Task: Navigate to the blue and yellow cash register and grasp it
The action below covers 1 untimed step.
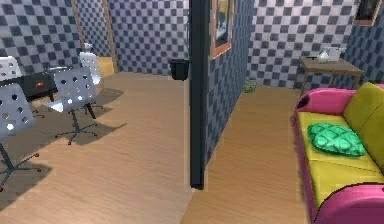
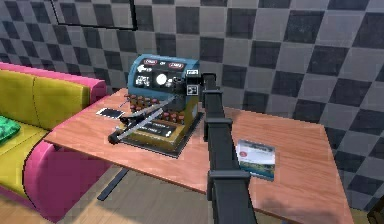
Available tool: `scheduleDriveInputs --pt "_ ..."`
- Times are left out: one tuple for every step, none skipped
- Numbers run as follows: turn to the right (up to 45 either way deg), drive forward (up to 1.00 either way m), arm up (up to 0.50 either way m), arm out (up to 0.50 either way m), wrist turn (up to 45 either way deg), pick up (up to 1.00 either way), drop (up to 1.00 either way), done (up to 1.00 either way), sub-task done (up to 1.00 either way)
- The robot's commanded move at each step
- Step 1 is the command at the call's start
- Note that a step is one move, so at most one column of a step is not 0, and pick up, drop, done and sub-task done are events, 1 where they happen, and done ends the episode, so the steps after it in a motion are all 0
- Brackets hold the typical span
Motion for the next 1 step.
scheduleDriveInputs --pt "0.0 0.0 0.0 0.0 45.0 0.0 0.0 0.0 0.0"
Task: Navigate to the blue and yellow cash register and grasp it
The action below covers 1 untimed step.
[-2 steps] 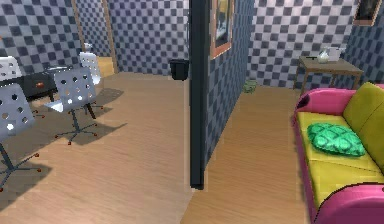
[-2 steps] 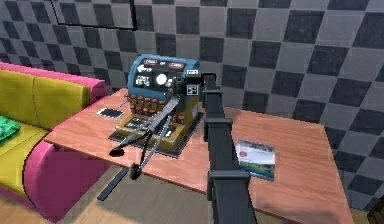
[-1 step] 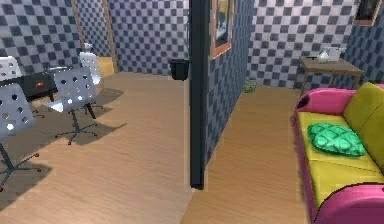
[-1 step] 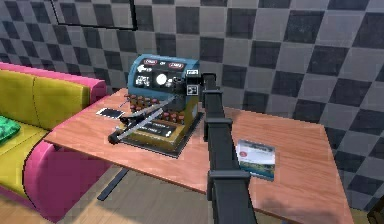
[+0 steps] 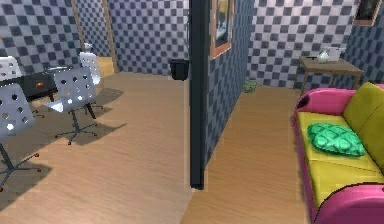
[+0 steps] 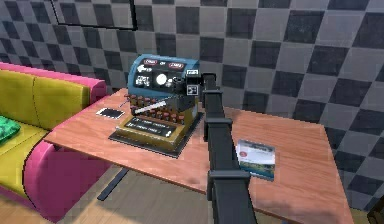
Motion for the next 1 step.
scheduleDriveInputs --pt "0.0 0.0 0.0 0.0 33.0 0.0 0.0 0.0 0.0"
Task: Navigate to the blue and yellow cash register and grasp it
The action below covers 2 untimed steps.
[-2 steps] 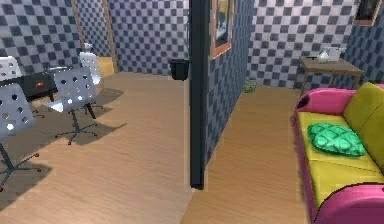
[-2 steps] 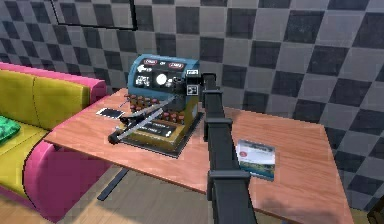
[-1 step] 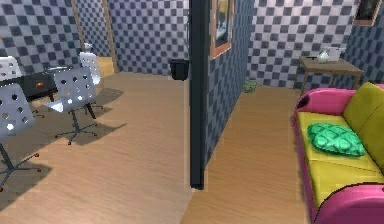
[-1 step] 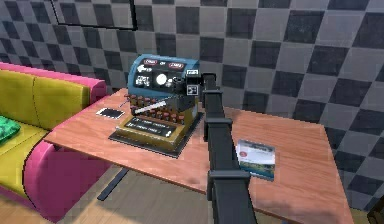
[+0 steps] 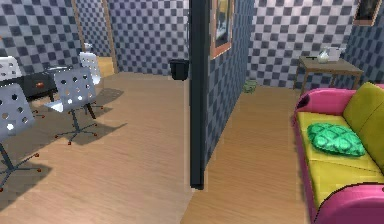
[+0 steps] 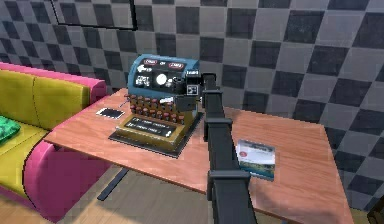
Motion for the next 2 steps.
scheduleDriveInputs --pt "0.0 0.0 -0.3 0.0 0.0 0.0 0.0 0.0 0.0" --pt "0.0 0.0 0.0 0.0 0.0 1.0 0.0 0.0 0.0"
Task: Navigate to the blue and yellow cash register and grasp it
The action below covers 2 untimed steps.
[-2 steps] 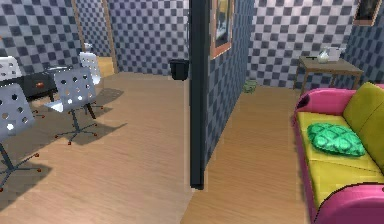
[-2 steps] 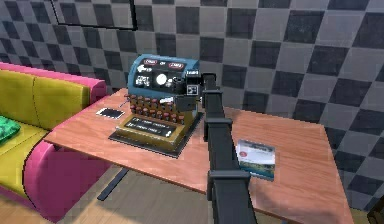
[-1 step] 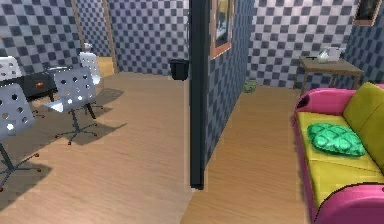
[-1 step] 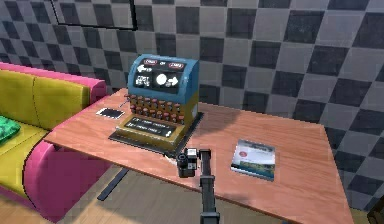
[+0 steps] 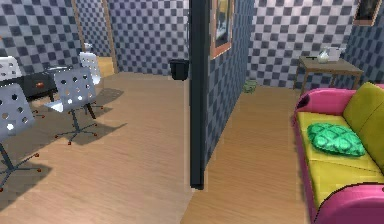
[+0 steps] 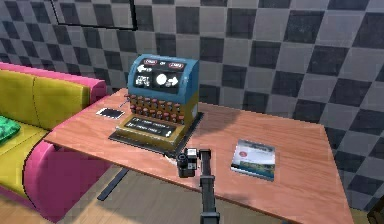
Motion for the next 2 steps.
scheduleDriveInputs --pt "0.0 0.0 0.1 0.0 0.0 0.0 0.0 0.0 0.0" --pt "0.0 0.0 0.0 0.0 0.0 0.0 0.0 1.0 0.0"
